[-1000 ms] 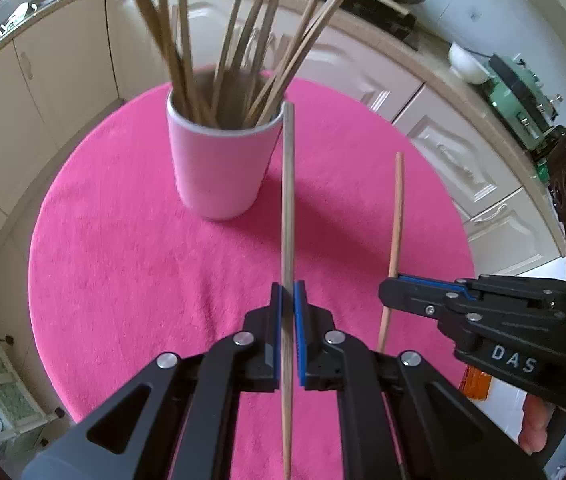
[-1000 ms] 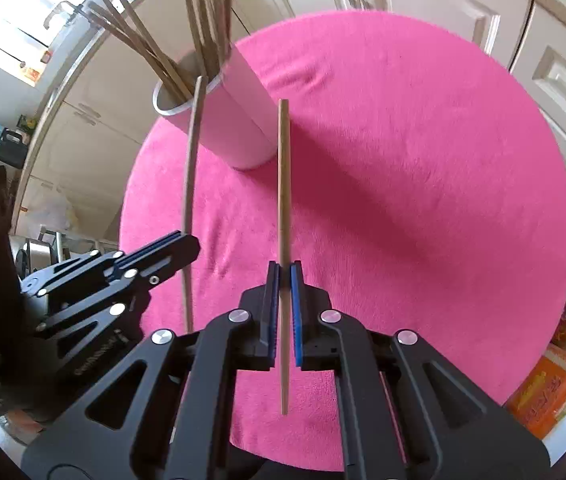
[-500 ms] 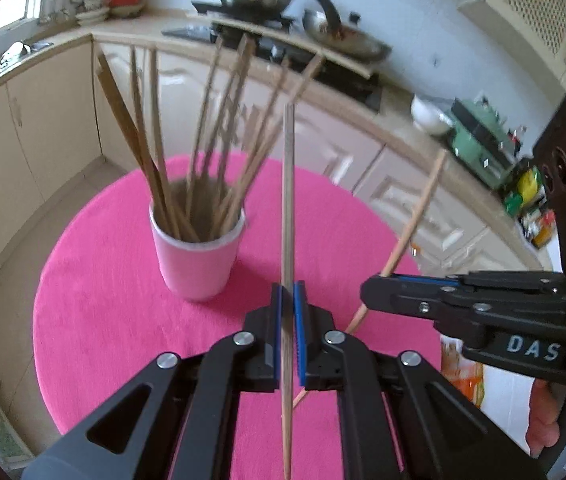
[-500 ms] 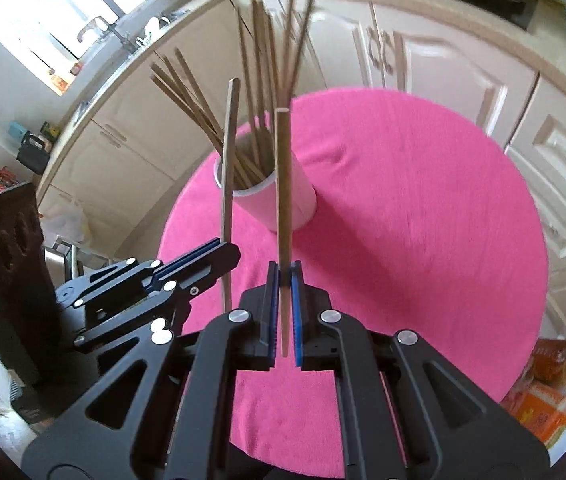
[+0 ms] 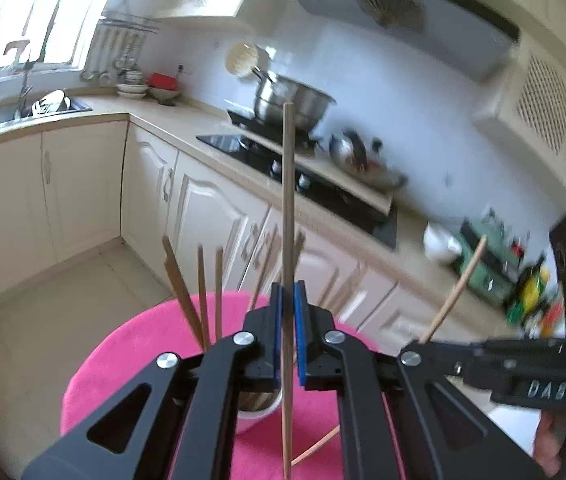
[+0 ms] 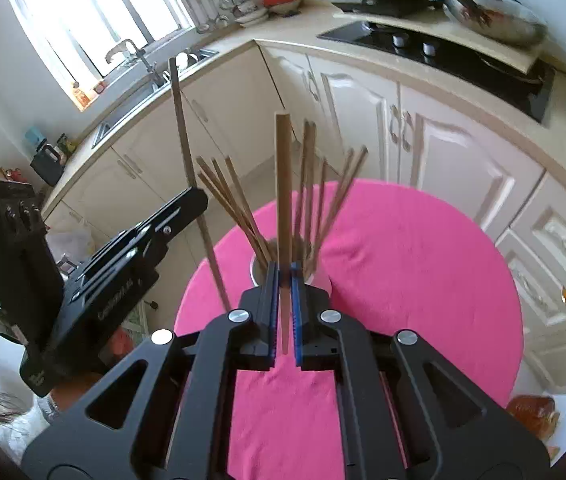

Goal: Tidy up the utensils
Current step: 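Lift the chopsticks upright with both tools and lower them into the cup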

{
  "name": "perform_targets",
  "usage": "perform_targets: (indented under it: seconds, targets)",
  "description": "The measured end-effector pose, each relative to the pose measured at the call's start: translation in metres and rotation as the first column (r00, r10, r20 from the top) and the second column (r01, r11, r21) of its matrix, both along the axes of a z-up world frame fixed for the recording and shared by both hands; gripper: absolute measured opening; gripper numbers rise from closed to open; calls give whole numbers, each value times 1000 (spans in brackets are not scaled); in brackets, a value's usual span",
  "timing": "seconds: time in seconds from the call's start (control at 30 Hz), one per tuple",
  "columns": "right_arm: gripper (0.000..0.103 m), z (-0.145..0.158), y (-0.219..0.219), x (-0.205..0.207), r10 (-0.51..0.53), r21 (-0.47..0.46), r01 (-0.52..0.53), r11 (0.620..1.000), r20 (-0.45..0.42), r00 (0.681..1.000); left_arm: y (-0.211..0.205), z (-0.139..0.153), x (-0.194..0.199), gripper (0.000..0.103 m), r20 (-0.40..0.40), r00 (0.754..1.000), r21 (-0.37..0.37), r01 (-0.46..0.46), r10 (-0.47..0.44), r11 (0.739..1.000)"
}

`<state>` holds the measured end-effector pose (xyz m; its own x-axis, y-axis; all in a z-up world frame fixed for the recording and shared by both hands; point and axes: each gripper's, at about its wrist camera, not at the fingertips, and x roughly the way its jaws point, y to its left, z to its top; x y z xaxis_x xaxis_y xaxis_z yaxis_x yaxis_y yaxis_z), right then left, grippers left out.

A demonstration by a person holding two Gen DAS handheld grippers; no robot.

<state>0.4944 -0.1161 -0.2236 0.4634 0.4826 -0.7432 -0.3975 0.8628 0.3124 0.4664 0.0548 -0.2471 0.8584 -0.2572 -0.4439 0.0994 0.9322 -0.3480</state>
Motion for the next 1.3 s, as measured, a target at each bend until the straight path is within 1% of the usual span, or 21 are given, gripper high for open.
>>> perform_targets:
  seconds: [0.1, 0.2, 0.27, 0.37, 0.57, 0.67, 0.77, 0.83, 1.0, 1.2, 1.23, 1.3]
  targets:
    - [6, 9, 5, 8, 15, 8, -15, 1000, 22, 1000, 0, 6, 7, 6, 56, 998, 35, -35, 33, 999]
    - [6, 14, 10, 17, 30, 13, -30, 999, 37, 999, 0, 11, 15, 6, 110, 992, 48, -72, 66, 996]
    - [6, 17, 13, 22, 39, 16, -39, 999, 43, 998, 0, 8, 19, 6, 134, 987, 57, -97, 89, 994]
    - [6, 19, 19, 30, 52, 8, -53, 999, 54, 997, 3, 0, 27, 6, 155, 979, 48, -143, 134, 989]
    - [6, 13, 25, 40, 66, 6, -66, 998, 67, 996, 4, -26, 35, 6, 146, 973, 33, -186, 179, 982]
    - [6, 7, 26, 44, 71, 18, -72, 997, 67, 995, -1, -37, 35, 6, 144, 972, 49, -197, 188, 979]
    - [6, 0, 30, 45, 85, 16, -86, 996, 62, 994, -6, -47, 36, 6, 140, 974, 77, -191, 179, 978]
    - [6, -5, 33, 45, 92, -5, -92, 996, 64, 994, -8, -55, 37, 6, 126, 977, 95, -185, 173, 978]
    - [6, -22, 39, 45, 102, -25, -102, 995, 35, 994, -11, -70, 34, 6, 93, 982, 111, -174, 164, 979]
    - [6, -37, 47, 42, 109, -47, -108, 993, 20, 994, -7, -83, 27, 7, 40, 989, 117, -146, 143, 982]
    - [6, -39, 48, 41, 110, -50, -109, 993, 20, 994, -7, -84, 26, 8, 28, 990, 123, -138, 135, 983]
    - [6, -44, 52, 39, 113, -68, -111, 991, 23, 993, -5, -85, 23, 20, 15, 992, 124, -129, 128, 984]
